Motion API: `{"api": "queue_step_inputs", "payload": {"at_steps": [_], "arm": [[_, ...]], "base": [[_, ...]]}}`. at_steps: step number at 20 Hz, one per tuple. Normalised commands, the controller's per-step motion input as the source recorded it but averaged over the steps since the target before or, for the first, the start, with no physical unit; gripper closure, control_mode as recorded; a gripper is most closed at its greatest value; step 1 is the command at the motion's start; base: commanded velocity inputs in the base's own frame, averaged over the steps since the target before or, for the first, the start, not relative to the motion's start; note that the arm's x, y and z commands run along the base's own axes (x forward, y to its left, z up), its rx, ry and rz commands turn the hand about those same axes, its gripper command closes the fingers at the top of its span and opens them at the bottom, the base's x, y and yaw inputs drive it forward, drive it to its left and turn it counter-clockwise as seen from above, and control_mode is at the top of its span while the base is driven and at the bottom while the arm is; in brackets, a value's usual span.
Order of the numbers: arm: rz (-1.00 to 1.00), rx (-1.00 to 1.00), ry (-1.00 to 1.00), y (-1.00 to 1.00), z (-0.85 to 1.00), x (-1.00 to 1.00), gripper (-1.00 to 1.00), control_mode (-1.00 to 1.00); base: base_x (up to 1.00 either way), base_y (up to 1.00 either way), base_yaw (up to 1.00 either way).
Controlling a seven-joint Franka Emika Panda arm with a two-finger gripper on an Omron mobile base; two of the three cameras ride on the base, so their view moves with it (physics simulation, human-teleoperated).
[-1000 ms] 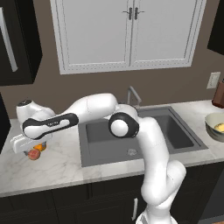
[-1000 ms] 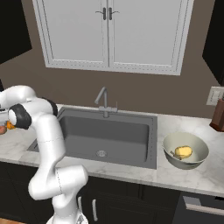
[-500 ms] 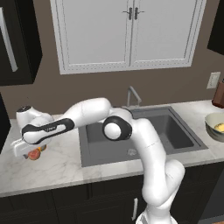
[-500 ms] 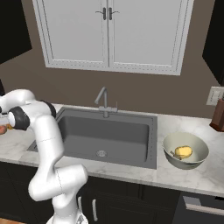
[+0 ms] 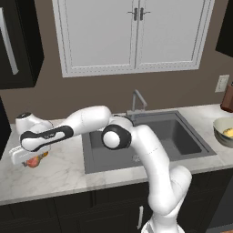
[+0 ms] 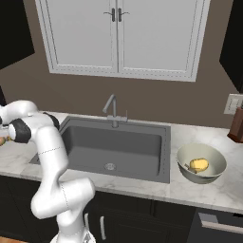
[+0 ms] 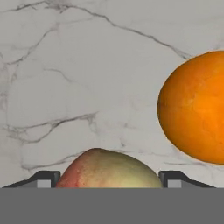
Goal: There is a mixed pile of frozen fruits and vegetables on the counter. Locate all the frozen vegetables and place the items in a bowl on the counter. Take all the frozen fruits and defrost them in a running sink.
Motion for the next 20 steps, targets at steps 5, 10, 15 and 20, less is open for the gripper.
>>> {"api": "queue_step_inputs", "payload": {"at_steps": [5,10,15,20], "arm": [[0.00,0.00,0.08,0.02,-0.28,-0.26,1.00,-1.00],[0.00,0.00,0.12,-0.28,-0.04,-0.10,1.00,-1.00],[-0.12,0.00,0.00,-1.00,0.00,-0.31,1.00,-1.00],[-0.07,0.07,-0.17,-1.00,0.11,-0.33,1.00,-1.00]], "base": [[0.00,0.00,0.00],[0.00,0.00,0.00],[0.00,0.00,0.00],[0.00,0.00,0.00]]}}
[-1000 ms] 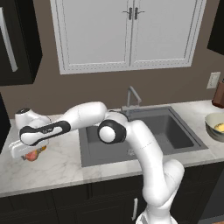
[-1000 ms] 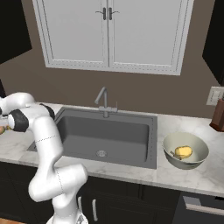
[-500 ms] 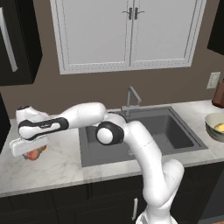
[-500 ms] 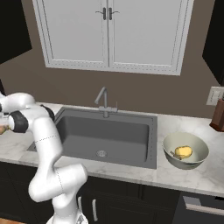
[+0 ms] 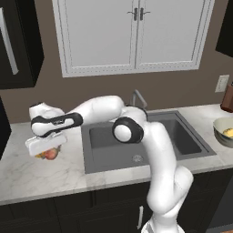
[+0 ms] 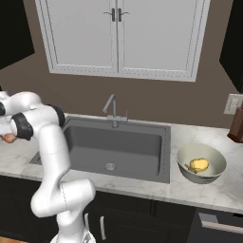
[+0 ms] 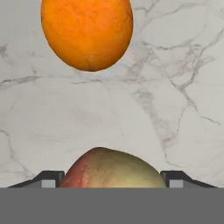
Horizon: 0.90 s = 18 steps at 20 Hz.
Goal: There is a mixed pile of frozen fruits and vegetables on the counter. Locate all the frozen vegetables and place the items in a bowl on the counter. Take all the frozen fruits and defrost them in a running sink.
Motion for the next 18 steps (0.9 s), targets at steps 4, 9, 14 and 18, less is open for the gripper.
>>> {"api": "queue_step_inputs", "payload": {"at_steps": [4,9,14,18], "arm": [[-0.10,0.15,-0.26,-1.00,0.20,-0.35,1.00,-1.00],[-0.11,0.22,-0.32,-1.00,0.31,-0.32,1.00,-1.00],[-0.05,0.18,-0.20,-1.00,0.55,-0.10,1.00,-1.00],[-0.01,0.05,-0.01,-1.00,0.76,0.10,1.00,-1.00]], "base": [[0.00,0.00,0.00],[0.00,0.00,0.00],[0.00,0.00,0.00],[0.00,0.00,0.00]]}}
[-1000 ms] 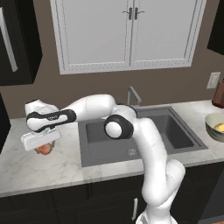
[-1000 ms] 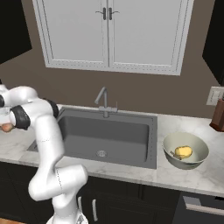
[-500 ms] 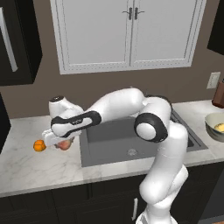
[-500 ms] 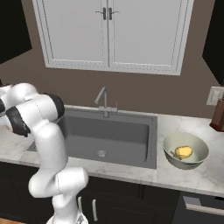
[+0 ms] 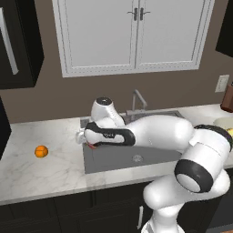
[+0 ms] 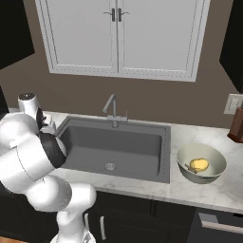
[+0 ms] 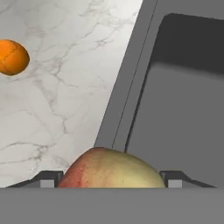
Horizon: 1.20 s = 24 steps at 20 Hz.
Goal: There is a mixed pile of frozen fruits and vegetables on the counter. Locate all the frozen vegetables and place the items in a bowl on the counter. Take all the frozen fruits and defrost them in a running sink.
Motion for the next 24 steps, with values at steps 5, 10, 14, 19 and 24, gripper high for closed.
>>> {"api": "queue_step_inputs", "payload": {"at_steps": [5,10,14,19,24], "arm": [[-0.11,0.00,0.11,-1.00,0.42,0.29,1.00,-1.00],[-0.09,-0.07,0.08,-0.74,0.00,0.19,1.00,-1.00],[-0.08,-0.20,-0.04,-0.01,-0.02,0.00,1.00,-1.00],[-0.02,-0.17,-0.12,-0.35,-0.22,0.18,1.00,-1.00],[-0.11,0.03,0.02,-0.43,-0.27,0.05,1.00,-1.00]], "base": [[0.00,0.00,0.00],[0.00,0.00,0.00],[0.00,0.00,0.00],[0.00,0.00,0.00],[0.00,0.00,0.00]]}}
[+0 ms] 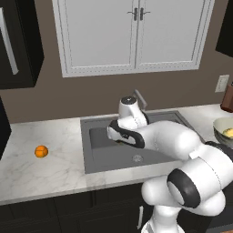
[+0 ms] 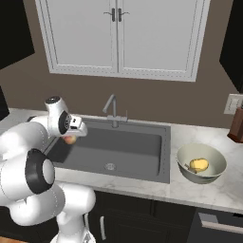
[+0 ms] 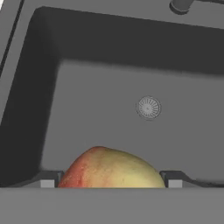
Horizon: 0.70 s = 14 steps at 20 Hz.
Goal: There is a mixed pile of frozen fruits and vegetables on the counter. Locate all the frozen vegetables and place the items in a bowl on the counter. Take all the frozen fruits and defrost them in a running sink.
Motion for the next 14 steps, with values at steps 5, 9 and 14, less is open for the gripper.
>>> {"api": "queue_step_inputs", "payload": {"at_steps": [5,9,14], "arm": [[-0.16,0.00,0.07,-0.23,-0.43,0.26,1.00,-1.00],[-0.16,0.00,0.06,-0.08,-0.45,0.35,1.00,-1.00],[-0.15,0.00,0.10,-0.15,-0.44,0.43,1.00,-1.00]], "base": [[0.00,0.00,0.00],[0.00,0.00,0.00],[0.00,0.00,0.00]]}}
